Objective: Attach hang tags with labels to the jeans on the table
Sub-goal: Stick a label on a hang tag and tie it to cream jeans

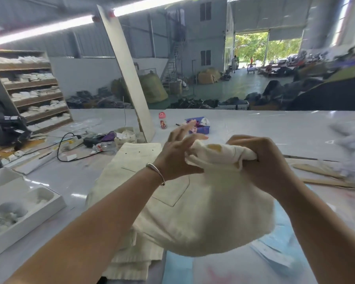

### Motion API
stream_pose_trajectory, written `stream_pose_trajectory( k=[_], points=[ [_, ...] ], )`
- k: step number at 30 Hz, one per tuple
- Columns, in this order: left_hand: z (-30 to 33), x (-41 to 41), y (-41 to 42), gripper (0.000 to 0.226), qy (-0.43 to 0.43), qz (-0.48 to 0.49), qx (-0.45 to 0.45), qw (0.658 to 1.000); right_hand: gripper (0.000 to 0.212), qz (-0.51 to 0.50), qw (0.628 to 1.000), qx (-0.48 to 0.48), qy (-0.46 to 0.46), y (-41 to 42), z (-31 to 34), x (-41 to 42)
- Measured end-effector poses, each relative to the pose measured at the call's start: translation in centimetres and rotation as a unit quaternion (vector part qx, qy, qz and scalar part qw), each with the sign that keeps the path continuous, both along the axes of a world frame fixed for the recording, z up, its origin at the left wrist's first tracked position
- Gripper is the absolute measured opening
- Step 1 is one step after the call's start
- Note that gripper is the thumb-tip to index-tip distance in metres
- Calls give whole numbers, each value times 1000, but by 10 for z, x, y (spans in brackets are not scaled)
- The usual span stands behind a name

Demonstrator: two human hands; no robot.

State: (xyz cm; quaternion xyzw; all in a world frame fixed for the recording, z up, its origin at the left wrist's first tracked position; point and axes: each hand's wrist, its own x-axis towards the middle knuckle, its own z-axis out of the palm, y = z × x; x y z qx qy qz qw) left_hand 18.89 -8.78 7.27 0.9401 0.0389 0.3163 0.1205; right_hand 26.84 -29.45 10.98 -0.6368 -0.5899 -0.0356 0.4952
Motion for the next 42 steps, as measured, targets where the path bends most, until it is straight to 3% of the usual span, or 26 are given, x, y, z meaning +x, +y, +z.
stream_pose_trajectory(
  k=[2,5,7,9,11,13,14,15,16,17,19,20,22,25,28,31,33,35,37,42],
  points=[
    [9,11,-25,37,5,-67,-98,993,17,-18,997,54,55,-23,1,0],
    [37,19,-59,33,-9,-93,-189,978,13,-133,969,133,162,-65,3,18],
    [67,19,-79,30,-31,-94,-199,975,13,-205,954,142,164,-100,7,39],
    [101,14,-112,24,-66,-79,-178,979,30,-218,949,110,199,-141,4,59],
    [125,11,-152,15,-100,-54,-129,985,46,-142,939,80,303,-185,-8,68],
    [140,7,-194,16,-111,-30,-108,987,44,21,891,50,450,-228,-33,69],
    [144,7,-215,13,-104,-23,-96,990,52,73,879,48,468,-248,-47,64],
    [147,8,-233,20,-91,-12,-81,992,56,135,852,91,498,-275,-59,66],
    [148,9,-251,29,-74,-2,-66,995,55,225,779,116,574,-297,-69,69],
    [148,11,-268,35,-56,1,-62,997,53,266,747,112,600,-313,-74,69],
    [146,18,-298,40,-7,-11,-81,997,50,195,814,86,541,-338,-78,68],
    [144,23,-311,42,21,-18,-94,995,51,217,816,50,533,-345,-84,68],
    [134,43,-334,43,65,-36,-101,992,44,142,832,38,535,-379,-102,75],
    [88,95,-360,40,62,-32,-63,996,38,59,820,21,569,-424,-134,96],
    [5,143,-381,63,139,7,9,990,34,-115,797,-24,592,-464,-168,118],
    [-92,150,-396,68,296,18,35,954,32,-319,797,-173,483,-485,-211,130],
    [-155,131,-399,60,429,7,11,903,29,-394,786,-246,408,-491,-242,136],
    [-208,103,-395,67,538,6,12,843,26,-423,765,-281,396,-494,-269,138],
    [-238,80,-386,77,543,5,31,839,29,-463,748,-341,331,-494,-283,137],
    [-267,44,-367,84,454,-34,20,890,63,-473,743,-428,204,-485,-288,135]
  ],
)
